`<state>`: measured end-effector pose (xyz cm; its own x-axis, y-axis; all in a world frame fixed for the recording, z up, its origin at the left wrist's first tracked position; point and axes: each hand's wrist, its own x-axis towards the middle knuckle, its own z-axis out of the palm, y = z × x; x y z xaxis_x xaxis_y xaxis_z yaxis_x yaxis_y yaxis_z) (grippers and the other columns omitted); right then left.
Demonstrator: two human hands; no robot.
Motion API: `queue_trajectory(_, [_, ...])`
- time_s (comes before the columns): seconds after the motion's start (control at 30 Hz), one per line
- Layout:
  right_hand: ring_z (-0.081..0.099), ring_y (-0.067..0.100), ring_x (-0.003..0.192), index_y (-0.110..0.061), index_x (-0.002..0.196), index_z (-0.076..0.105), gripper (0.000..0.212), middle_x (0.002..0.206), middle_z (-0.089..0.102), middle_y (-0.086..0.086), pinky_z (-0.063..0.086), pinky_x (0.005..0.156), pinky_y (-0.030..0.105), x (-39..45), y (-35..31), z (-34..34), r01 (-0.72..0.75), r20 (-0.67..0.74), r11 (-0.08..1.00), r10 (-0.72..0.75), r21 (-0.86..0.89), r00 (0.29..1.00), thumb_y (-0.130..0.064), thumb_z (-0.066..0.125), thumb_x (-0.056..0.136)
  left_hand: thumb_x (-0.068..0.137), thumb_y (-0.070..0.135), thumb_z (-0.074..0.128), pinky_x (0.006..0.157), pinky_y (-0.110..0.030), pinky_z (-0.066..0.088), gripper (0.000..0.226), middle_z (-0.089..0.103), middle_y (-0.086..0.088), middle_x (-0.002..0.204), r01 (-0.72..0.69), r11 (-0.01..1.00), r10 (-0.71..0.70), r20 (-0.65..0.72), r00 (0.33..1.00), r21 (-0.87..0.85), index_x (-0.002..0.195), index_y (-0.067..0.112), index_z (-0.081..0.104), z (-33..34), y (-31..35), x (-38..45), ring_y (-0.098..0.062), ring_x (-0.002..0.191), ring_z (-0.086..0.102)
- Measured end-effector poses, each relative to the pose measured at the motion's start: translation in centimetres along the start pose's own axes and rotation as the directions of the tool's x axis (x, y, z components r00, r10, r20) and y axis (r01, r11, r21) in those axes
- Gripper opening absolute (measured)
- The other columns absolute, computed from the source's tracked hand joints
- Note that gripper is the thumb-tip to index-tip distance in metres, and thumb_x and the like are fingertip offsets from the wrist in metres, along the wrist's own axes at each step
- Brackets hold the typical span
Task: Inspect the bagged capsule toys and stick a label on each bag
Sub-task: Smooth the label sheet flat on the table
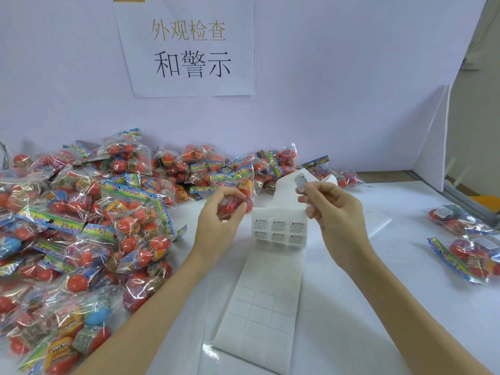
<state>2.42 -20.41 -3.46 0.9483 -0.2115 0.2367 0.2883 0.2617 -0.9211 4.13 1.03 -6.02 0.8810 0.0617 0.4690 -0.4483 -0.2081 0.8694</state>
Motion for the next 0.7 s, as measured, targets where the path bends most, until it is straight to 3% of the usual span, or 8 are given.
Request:
queue_trajectory(0.13, [0.058, 0.01, 0.069, -0.002, 0.1, 0.073, 0.009, 0.084, 0.074, 0.005, 0.043, 0.058, 0.019, 0.3, 0.2, -0.3, -0.034, 0.058, 0.996, 0.038, -0.077, 0.998, -0.01, 0.073, 0.096, 0.096, -0.005, 0.065, 0.069, -0.021, 0.056, 0.034, 0.072, 0.014, 0.109, -0.035, 0.998, 0.038, 0.047, 0.998, -0.046, 0.121, 0.019, 0.067, 0.0, 0.2, -0.2, -0.008, 0.091, 0.07])
queue_trajectory(0.23, [0.056, 0.008, 0.07, -0.009, 0.099, 0.074, 0.005, 0.085, 0.074, 0.0, 0.042, 0.059, 0.016, 0.1, 0.2, -0.1, -0.034, 0.089, 0.988, 0.048, -0.149, 0.995, -0.014, 0.073, 0.096, 0.097, -0.006, 0.065, 0.071, -0.021, 0.059, 0.038, 0.069, 0.02, 0.11, -0.104, 0.991, 0.107, 0.024, 0.994, -0.08, 0.129, 0.015, 0.064, 0.0, 0.5, -0.3, -0.002, 0.092, 0.069])
queue_trajectory(0.33, [0.06, 0.003, 0.071, -0.015, 0.099, 0.074, 0.003, 0.085, 0.076, -0.003, 0.042, 0.06, 0.013, 0.1, -0.4, -0.4, 0.04, 0.063, 0.98, -0.028, -0.193, 0.998, -0.015, 0.073, 0.097, 0.096, -0.002, 0.068, 0.077, -0.032, 0.063, 0.04, 0.067, 0.019, 0.112, -0.121, 0.986, 0.121, -0.004, 0.993, -0.119, 0.131, 0.018, 0.063, -0.2, 0.6, 0.0, -0.007, 0.095, 0.069])
queue_trajectory(0.43, [0.064, 0.007, 0.073, -0.021, 0.112, 0.075, 0.018, 0.085, 0.078, 0.001, 0.047, 0.064, 0.016, -0.1, -0.5, -0.2, 0.067, 0.101, 0.968, -0.044, -0.243, 0.994, -0.011, 0.073, 0.097, 0.093, -0.001, 0.071, 0.09, -0.042, 0.06, 0.045, 0.064, 0.016, 0.117, -0.098, 0.988, 0.098, -0.002, 0.995, -0.119, 0.13, 0.025, 0.064, -0.3, 0.6, 0.1, -0.009, 0.101, 0.063])
queue_trajectory(0.5, [0.069, 0.012, 0.074, -0.021, 0.122, 0.071, 0.028, 0.086, 0.079, 0.005, 0.052, 0.068, 0.019, -0.5, -0.1, 0.4, 0.074, 0.168, 0.959, -0.029, -0.272, 0.985, -0.01, 0.074, 0.096, 0.091, -0.003, 0.072, 0.086, -0.036, 0.06, 0.046, 0.064, 0.012, 0.119, -0.098, 0.983, 0.104, 0.027, 0.994, -0.154, 0.129, 0.023, 0.064, 0.0, 0.8, 0.0, -0.006, 0.097, 0.065])
queue_trajectory(0.6, [0.075, 0.018, 0.078, -0.021, 0.126, 0.066, 0.036, 0.085, 0.078, 0.006, 0.056, 0.072, 0.022, -1.1, 0.4, 1.0, 0.102, 0.243, 0.953, -0.031, -0.286, 0.969, -0.009, 0.076, 0.094, 0.092, -0.004, 0.071, 0.081, -0.031, 0.061, 0.046, 0.066, 0.0, 0.121, -0.079, 0.97, 0.1, 0.083, 0.991, -0.232, 0.13, 0.021, 0.064, 0.4, 1.1, -0.2, -0.022, 0.094, 0.071])
queue_trajectory(0.7, [0.075, 0.02, 0.078, -0.022, 0.129, 0.061, 0.041, 0.085, 0.078, 0.005, 0.056, 0.073, 0.02, -1.3, 0.7, 1.3, 0.143, 0.268, 0.936, -0.056, -0.32, 0.962, -0.011, 0.077, 0.093, 0.094, -0.003, 0.069, 0.085, -0.04, 0.063, 0.045, 0.065, -0.007, 0.123, -0.055, 0.96, 0.096, 0.137, 0.986, -0.276, 0.132, 0.019, 0.063, 0.7, 1.3, -0.4, -0.034, 0.1, 0.07])
